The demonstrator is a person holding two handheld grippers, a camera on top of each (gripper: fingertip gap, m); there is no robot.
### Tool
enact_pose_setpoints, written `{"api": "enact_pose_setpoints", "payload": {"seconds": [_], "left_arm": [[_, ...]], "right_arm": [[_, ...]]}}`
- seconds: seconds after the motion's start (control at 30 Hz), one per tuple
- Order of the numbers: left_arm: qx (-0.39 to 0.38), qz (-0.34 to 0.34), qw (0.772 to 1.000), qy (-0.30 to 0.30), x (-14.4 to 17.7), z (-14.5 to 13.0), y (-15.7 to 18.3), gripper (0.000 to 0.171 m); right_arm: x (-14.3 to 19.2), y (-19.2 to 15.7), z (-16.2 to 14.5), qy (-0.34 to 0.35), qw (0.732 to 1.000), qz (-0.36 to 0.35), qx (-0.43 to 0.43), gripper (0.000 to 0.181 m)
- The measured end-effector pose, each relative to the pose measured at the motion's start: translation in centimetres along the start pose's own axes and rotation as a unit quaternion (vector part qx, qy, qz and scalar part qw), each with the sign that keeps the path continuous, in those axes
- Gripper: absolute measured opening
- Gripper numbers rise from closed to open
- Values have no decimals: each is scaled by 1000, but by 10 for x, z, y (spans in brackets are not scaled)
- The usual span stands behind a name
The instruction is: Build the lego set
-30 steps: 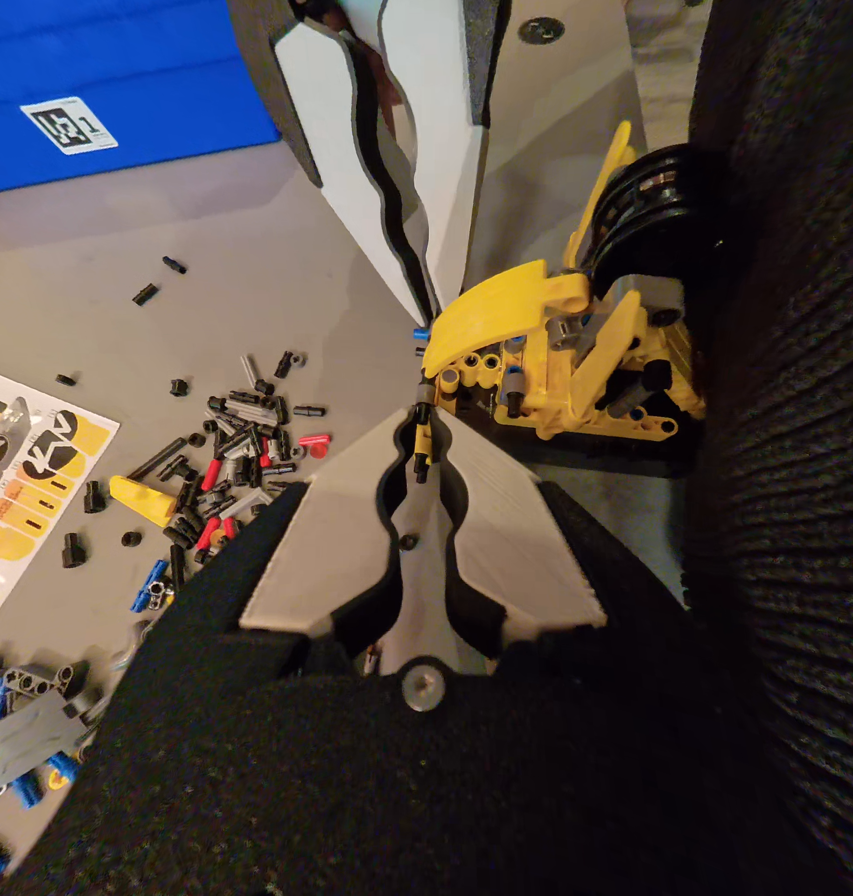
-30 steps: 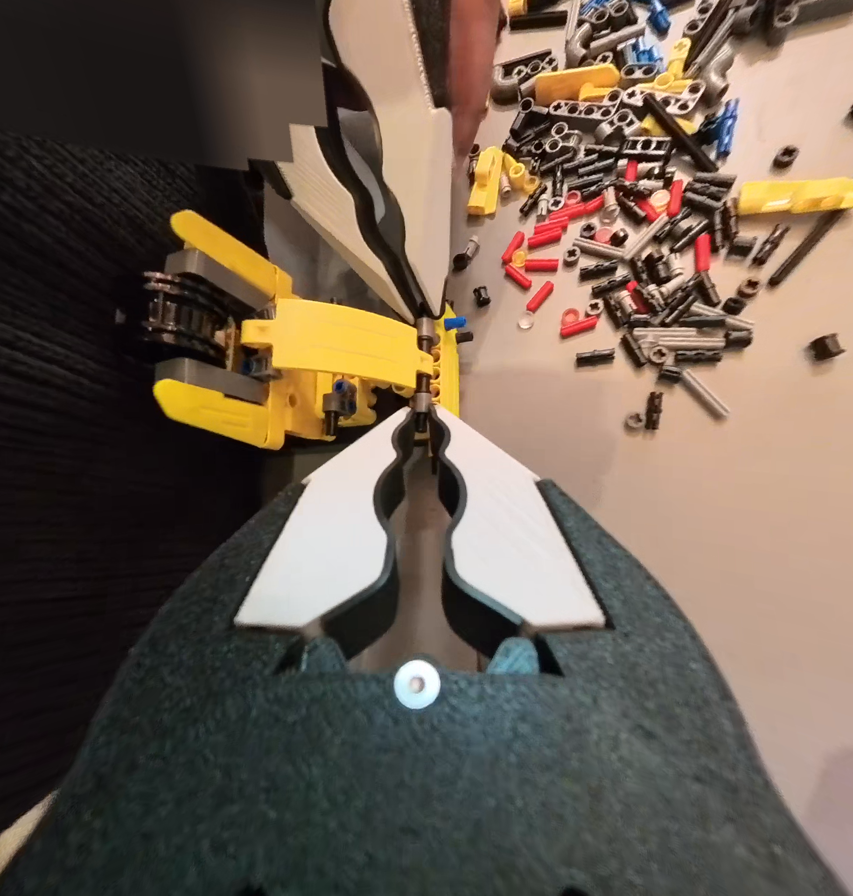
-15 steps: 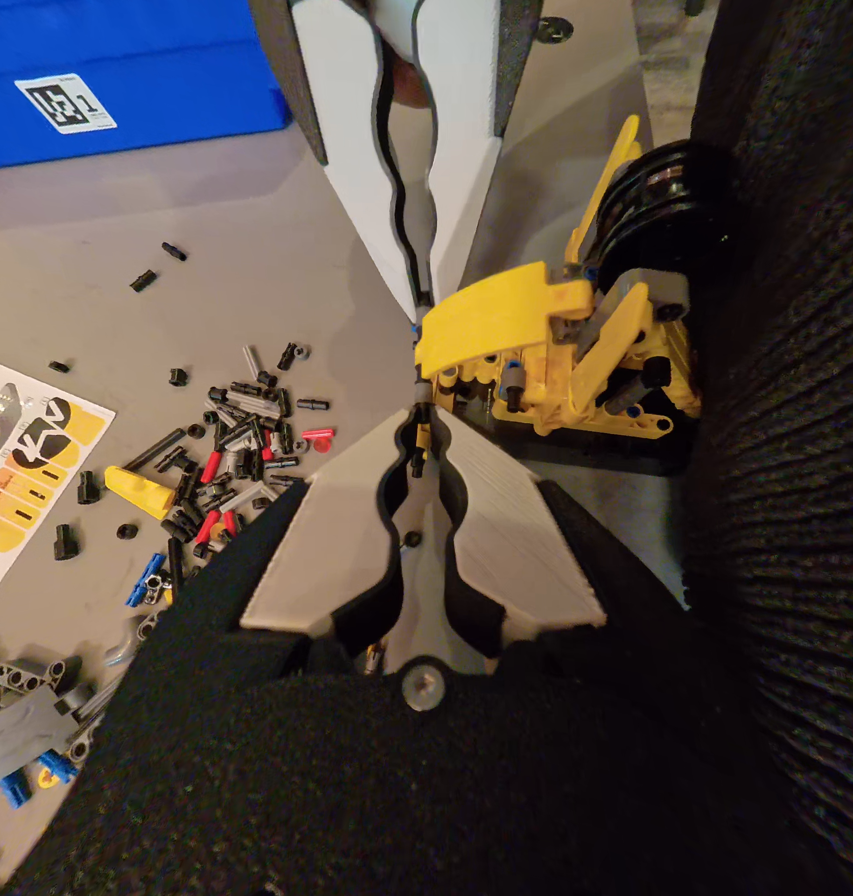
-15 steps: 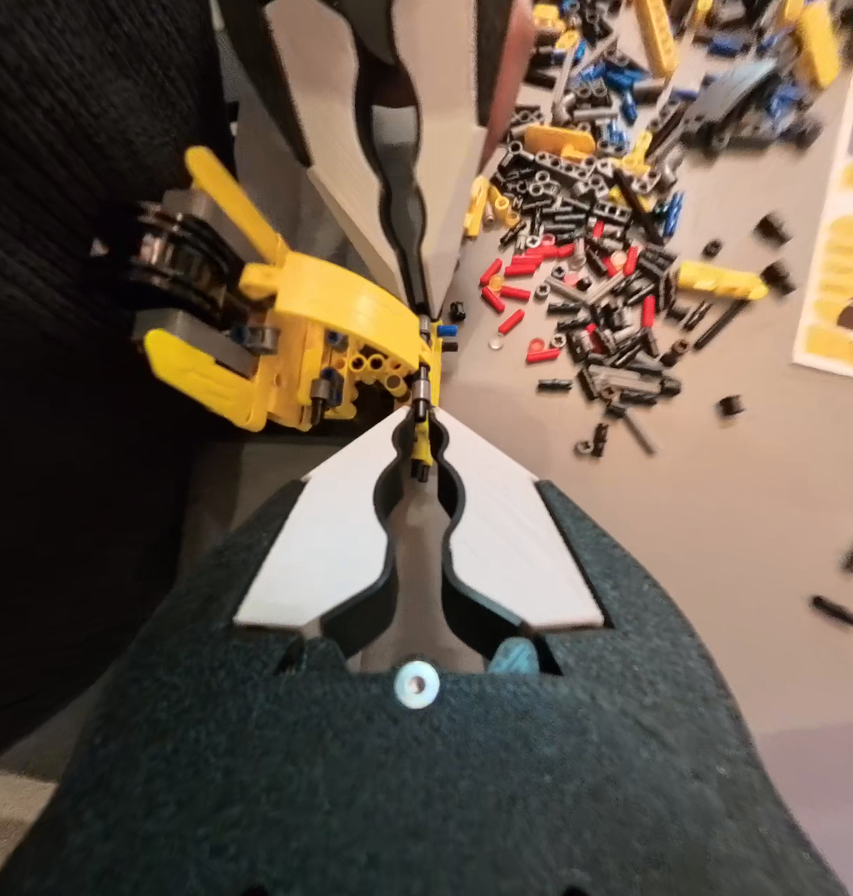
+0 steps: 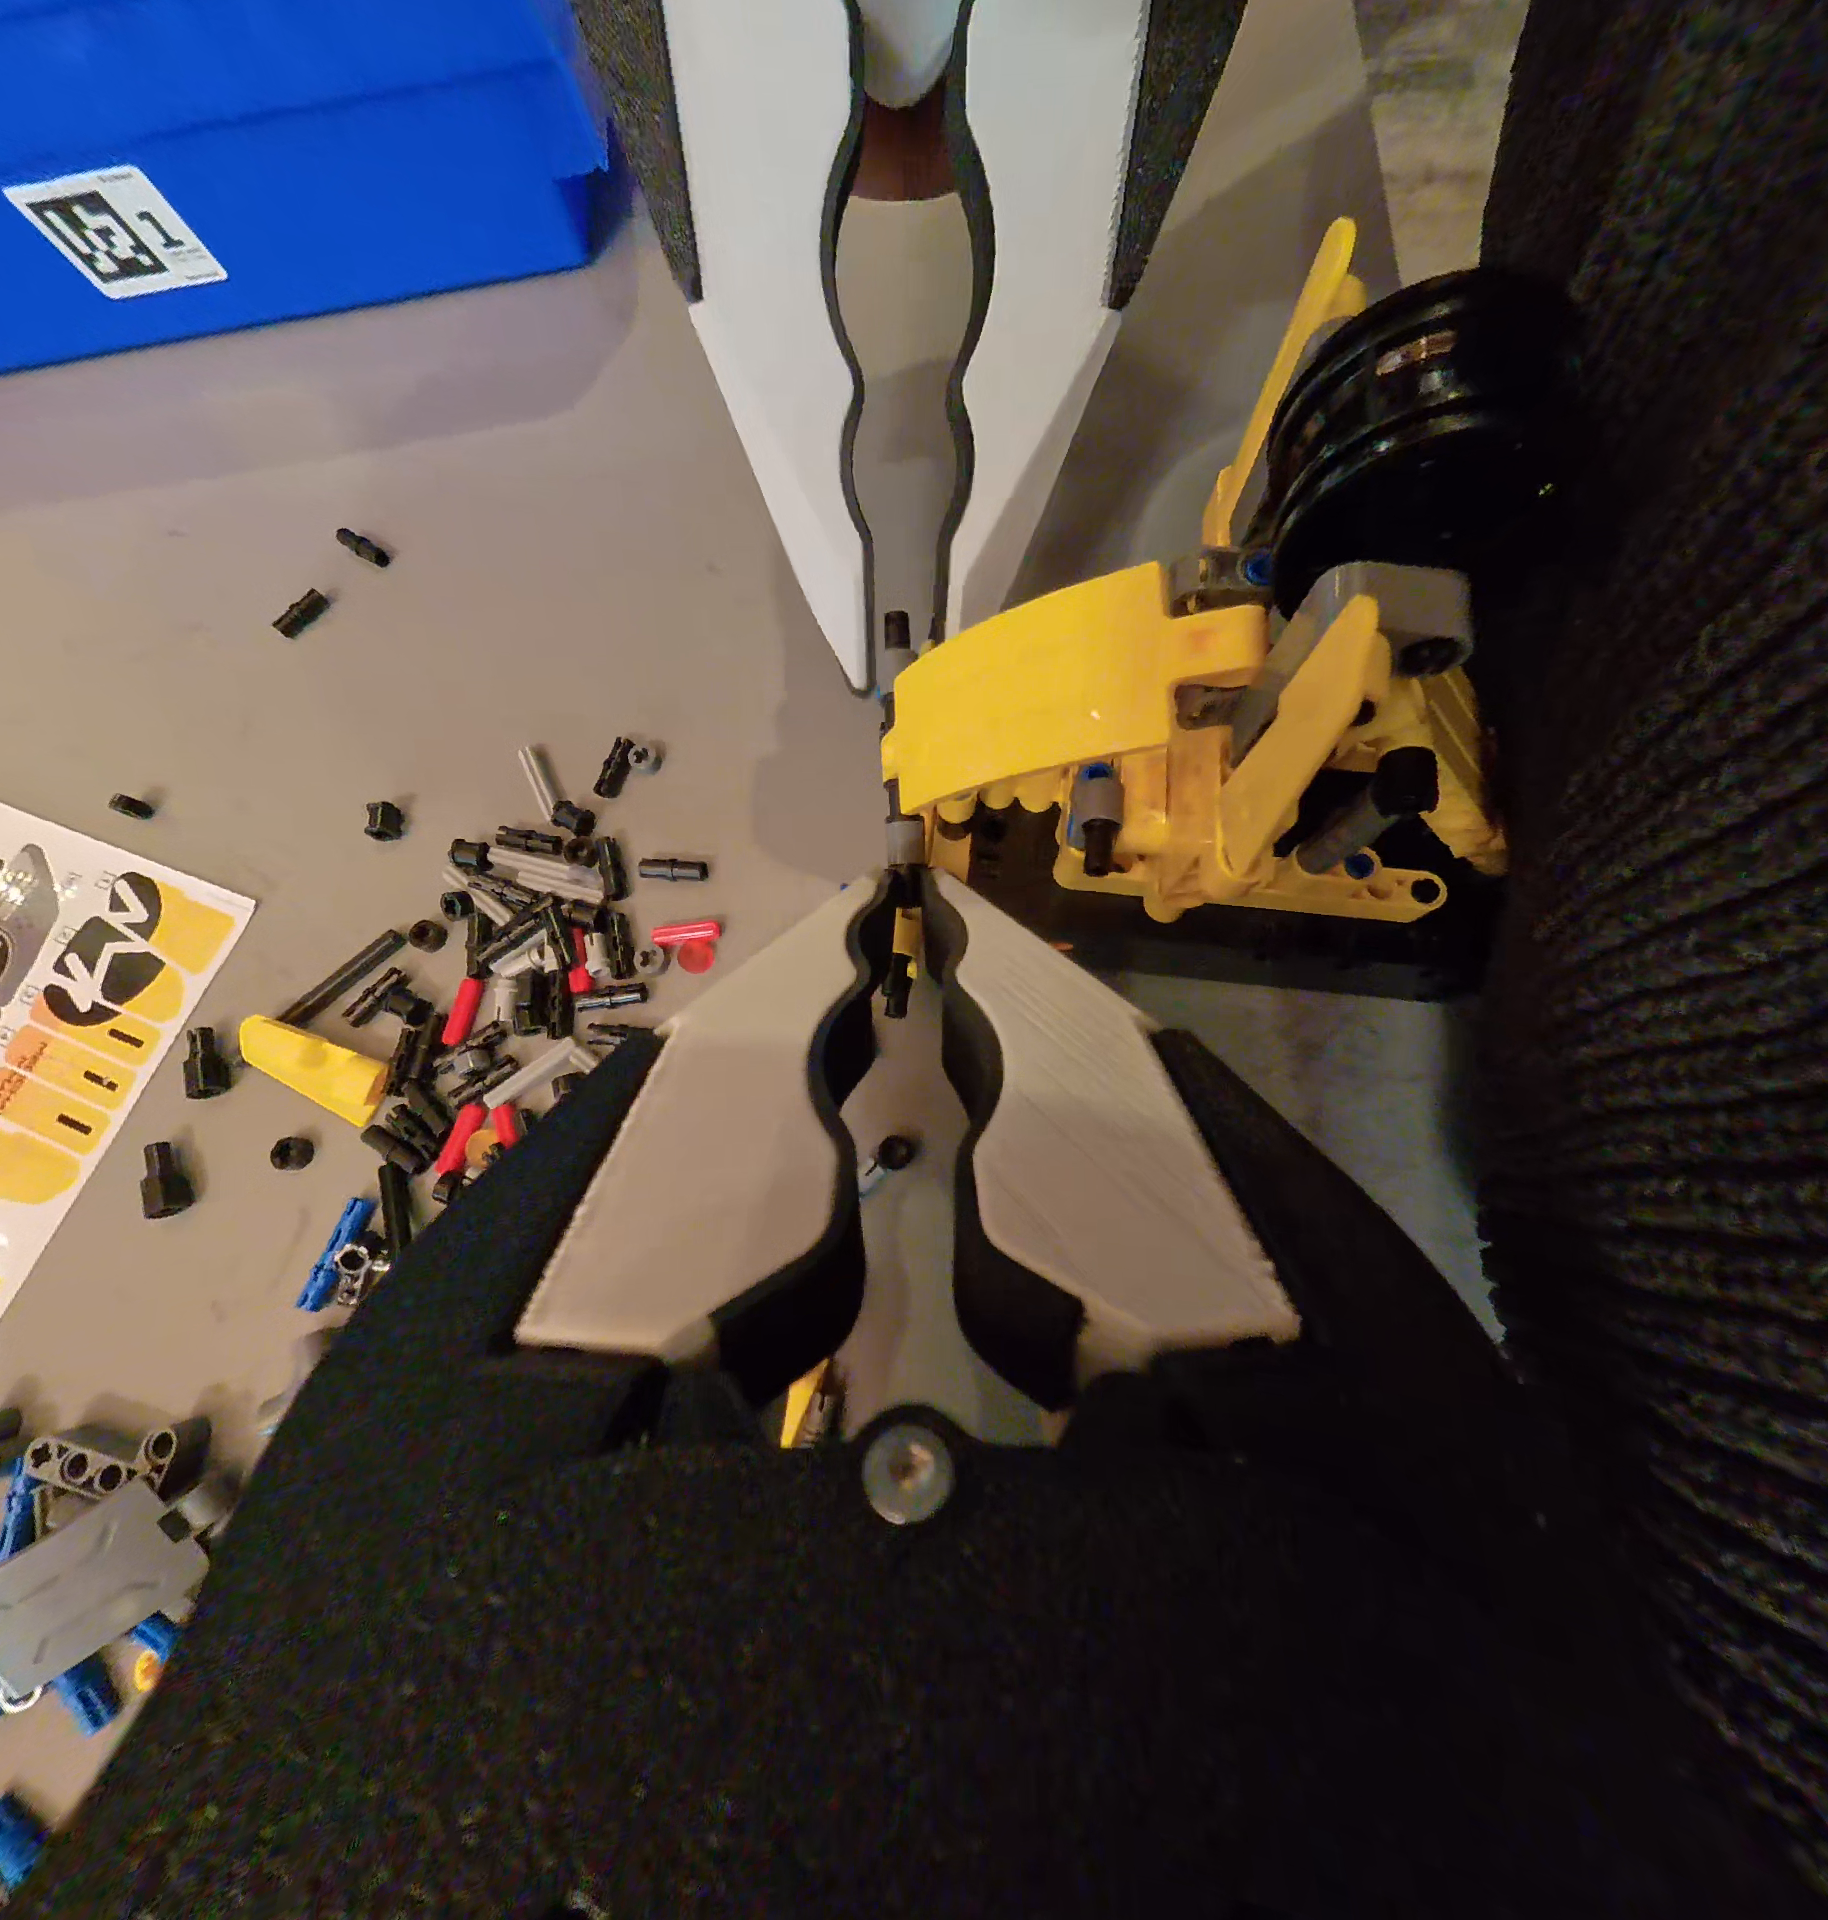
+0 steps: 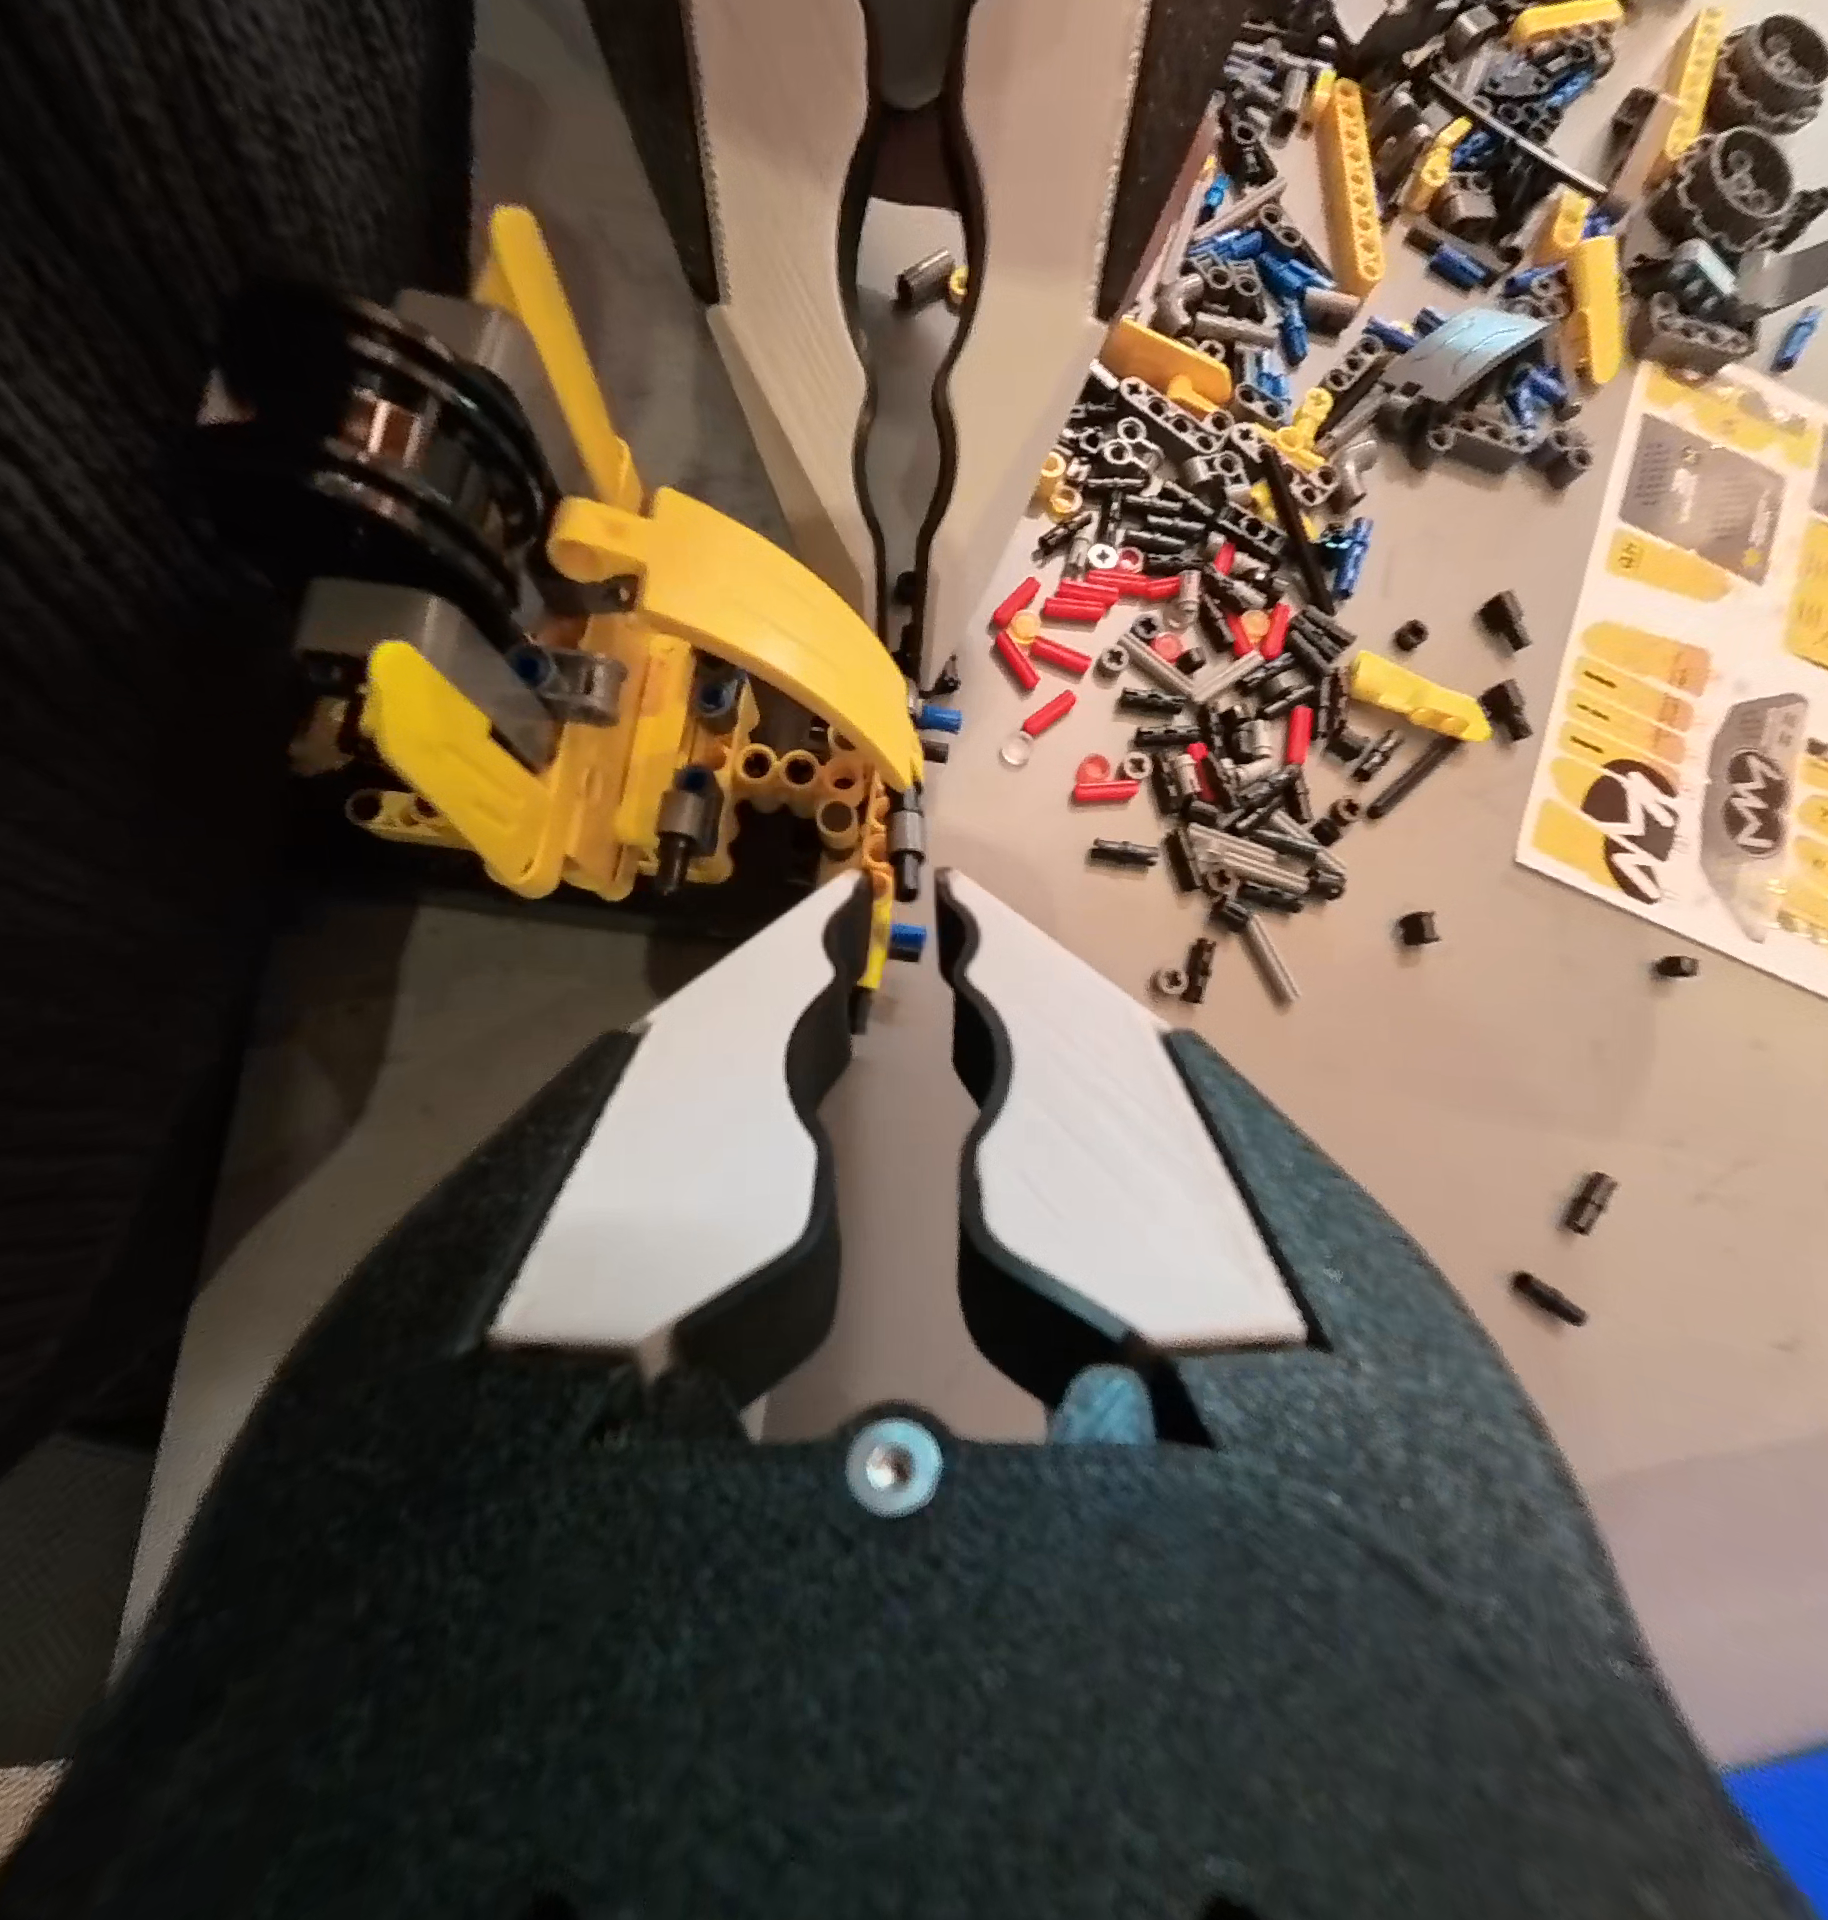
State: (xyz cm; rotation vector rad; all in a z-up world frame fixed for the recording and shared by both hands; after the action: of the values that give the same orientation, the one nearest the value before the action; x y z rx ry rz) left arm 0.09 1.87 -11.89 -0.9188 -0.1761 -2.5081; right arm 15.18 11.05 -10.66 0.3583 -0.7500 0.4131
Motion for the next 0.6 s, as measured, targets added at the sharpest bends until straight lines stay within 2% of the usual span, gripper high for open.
{"api": "enact_pose_setpoints", "payload": {"seconds": [0.2,0.33,0.6], "left_arm": [[-2,-1,1000,-4,0,1,0,4],[-4,0,1000,-5,0,2,0,4],[-4,-1,1000,1,1,2,0,4]], "right_arm": [[2,2,3,14,1000,2,1,13],[-1,1,4,10,1000,11,5,7],[-4,3,-4,16,997,36,-73,6]]}}
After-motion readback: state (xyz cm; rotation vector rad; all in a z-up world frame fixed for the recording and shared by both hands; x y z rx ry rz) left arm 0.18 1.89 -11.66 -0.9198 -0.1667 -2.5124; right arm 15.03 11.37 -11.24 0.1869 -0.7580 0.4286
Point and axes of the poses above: each gripper's, where its closed fingertips meet, x back along the fingers, z out of its top, y = z × x across the jaws, the point moved 10 cm from there along x, back along the fingers, and after that the axes turned 4 degrees about -z, right-handed, at the moved point
